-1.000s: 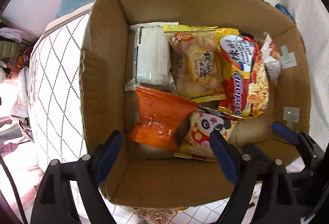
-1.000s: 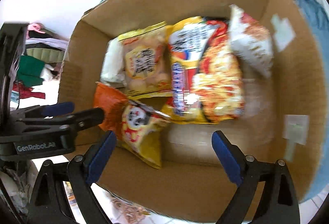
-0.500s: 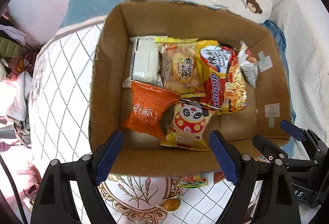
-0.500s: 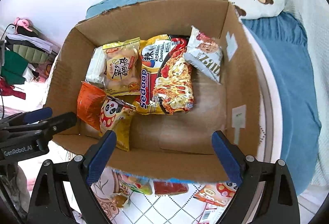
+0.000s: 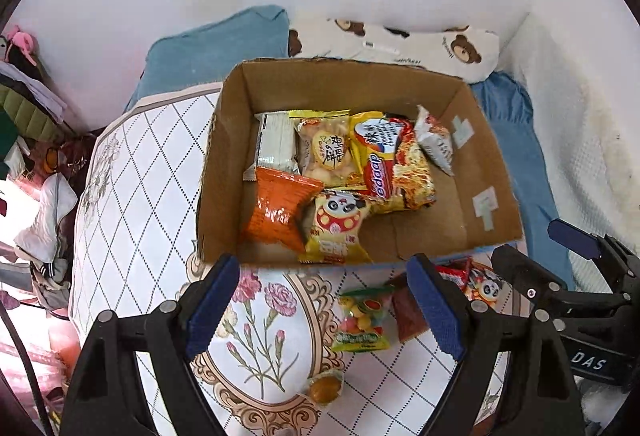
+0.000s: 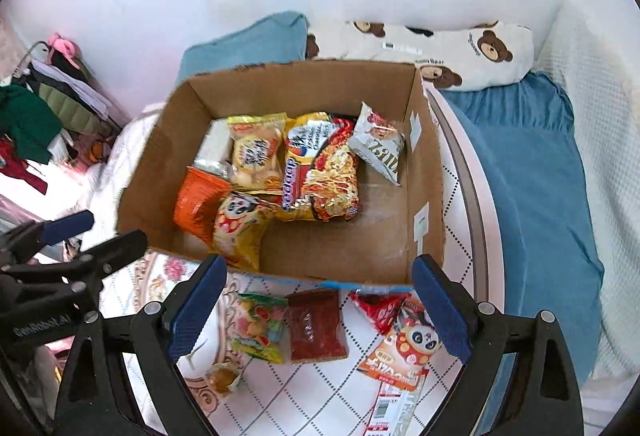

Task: Organize snacks
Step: 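Grasp the watermelon candy bag with the left tool while the right tool grasps the brown sauce packet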

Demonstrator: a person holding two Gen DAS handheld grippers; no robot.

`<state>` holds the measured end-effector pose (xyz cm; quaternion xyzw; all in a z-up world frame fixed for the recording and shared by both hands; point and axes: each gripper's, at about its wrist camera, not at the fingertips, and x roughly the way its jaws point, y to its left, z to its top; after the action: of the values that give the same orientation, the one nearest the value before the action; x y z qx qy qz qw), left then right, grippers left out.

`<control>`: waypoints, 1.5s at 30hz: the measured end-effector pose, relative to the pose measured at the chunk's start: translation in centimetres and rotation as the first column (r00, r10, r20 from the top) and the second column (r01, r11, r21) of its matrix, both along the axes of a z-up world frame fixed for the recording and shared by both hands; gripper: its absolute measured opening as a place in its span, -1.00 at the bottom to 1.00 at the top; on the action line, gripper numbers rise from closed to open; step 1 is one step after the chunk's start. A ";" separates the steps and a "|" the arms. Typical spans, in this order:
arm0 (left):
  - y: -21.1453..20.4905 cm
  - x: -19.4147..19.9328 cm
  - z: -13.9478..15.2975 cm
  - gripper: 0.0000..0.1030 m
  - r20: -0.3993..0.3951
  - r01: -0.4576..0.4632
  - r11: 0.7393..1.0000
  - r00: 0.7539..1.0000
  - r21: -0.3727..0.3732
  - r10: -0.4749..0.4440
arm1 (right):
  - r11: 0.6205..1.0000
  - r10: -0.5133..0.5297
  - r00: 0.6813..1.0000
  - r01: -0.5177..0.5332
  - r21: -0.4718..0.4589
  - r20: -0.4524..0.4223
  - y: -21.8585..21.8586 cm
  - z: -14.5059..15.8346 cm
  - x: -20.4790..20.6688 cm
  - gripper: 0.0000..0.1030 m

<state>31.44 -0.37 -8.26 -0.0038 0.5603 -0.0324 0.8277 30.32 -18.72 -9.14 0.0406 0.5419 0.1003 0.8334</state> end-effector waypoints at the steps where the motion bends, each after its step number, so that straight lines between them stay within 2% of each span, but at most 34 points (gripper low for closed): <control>1: -0.1 -0.8 -0.1 0.67 0.006 -0.003 1.000 1.000 -0.002 0.003 | 1.000 0.003 1.000 -0.003 0.005 0.004 -0.2 0.3 -0.5 0.86; 3: -0.3 -2.0 -0.9 0.67 -0.006 -0.008 1.000 1.000 -0.012 0.008 | 1.000 0.014 1.000 -0.014 0.014 0.015 -0.6 0.2 -1.9 0.86; 6: -1.0 -2.9 -4.4 0.67 -0.103 0.006 0.999 0.995 -0.036 -0.010 | 1.000 0.003 1.000 -0.003 0.003 0.030 -1.8 -1.1 -4.0 0.75; 8: -1.7 -2.9 -7.8 0.67 -0.185 0.017 0.999 0.982 -0.046 -0.025 | 1.000 -0.014 1.000 0.015 0.019 -0.018 -2.9 -3.5 -4.9 0.22; 11: -2.9 -2.3 -13.2 0.67 -0.308 0.030 0.998 0.950 -0.056 -0.046 | 0.996 -0.054 0.993 0.061 0.064 -0.105 -4.6 -7.3 -5.9 0.20; 13: -3.6 -1.8 -16.1 0.66 -0.372 0.027 0.997 0.927 -0.066 -0.049 | 0.995 -0.075 0.988 0.084 0.061 -0.133 -5.2 -9.0 -6.3 0.20; 17: -4.2 -0.6 -20.0 0.66 -0.464 -0.020 0.994 0.885 -0.106 -0.031 | 0.988 -0.112 0.976 0.129 0.081 -0.187 -6.4 -11.9 -7.1 0.20; 19: -4.5 -0.2 -20.7 0.61 -0.450 -0.019 0.995 0.892 -0.099 -0.027 | 0.987 -0.112 0.972 0.133 0.093 -0.205 -6.6 -13.1 -7.3 0.20; 20: -4.5 -0.1 -20.8 0.49 -0.441 -0.021 0.995 0.897 -0.094 -0.023 | 0.987 -0.115 0.972 0.136 0.087 -0.207 -6.5 -13.5 -7.4 0.20; 22: -4.4 -0.3 -20.8 0.11 -0.428 -0.020 0.997 0.904 -0.072 -0.013 | 0.988 -0.104 0.972 0.125 0.088 -0.209 -6.1 -14.0 -7.2 0.20; 24: -3.7 -0.8 -20.7 0.10 -0.428 -0.016 0.998 0.904 -0.064 -0.013 | 0.989 -0.097 0.972 0.118 0.088 -0.214 -5.4 -14.6 -7.0 0.20; 31: 2.1 -5.4 -20.2 0.10 -0.422 -0.094 0.995 0.901 0.040 0.102 | 0.995 -0.018 0.970 0.041 0.088 -0.244 -1.9 -16.8 -5.2 0.20; 36: 3.9 -5.4 -20.6 0.12 -0.436 -0.165 0.986 0.886 0.021 0.157 | 0.999 0.030 0.967 -0.020 0.041 -0.254 1.0 -18.7 -3.0 0.22; 40: 4.2 -5.0 -21.1 0.13 -0.452 -0.156 0.987 0.879 0.029 0.152 | 0.999 0.022 0.950 -0.012 0.035 -0.310 2.1 -20.6 -1.6 0.22; 45: 3.8 -4.8 -19.7 0.14 -0.458 -0.141 0.990 0.880 0.004 0.128 | 0.998 0.048 0.936 -0.034 0.047 -0.350 1.7 -20.1 -3.2 0.15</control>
<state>26.69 3.46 -28.01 -0.0623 0.7370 0.0188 0.6727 27.11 -17.07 -29.23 0.0630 0.6804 0.1196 0.7202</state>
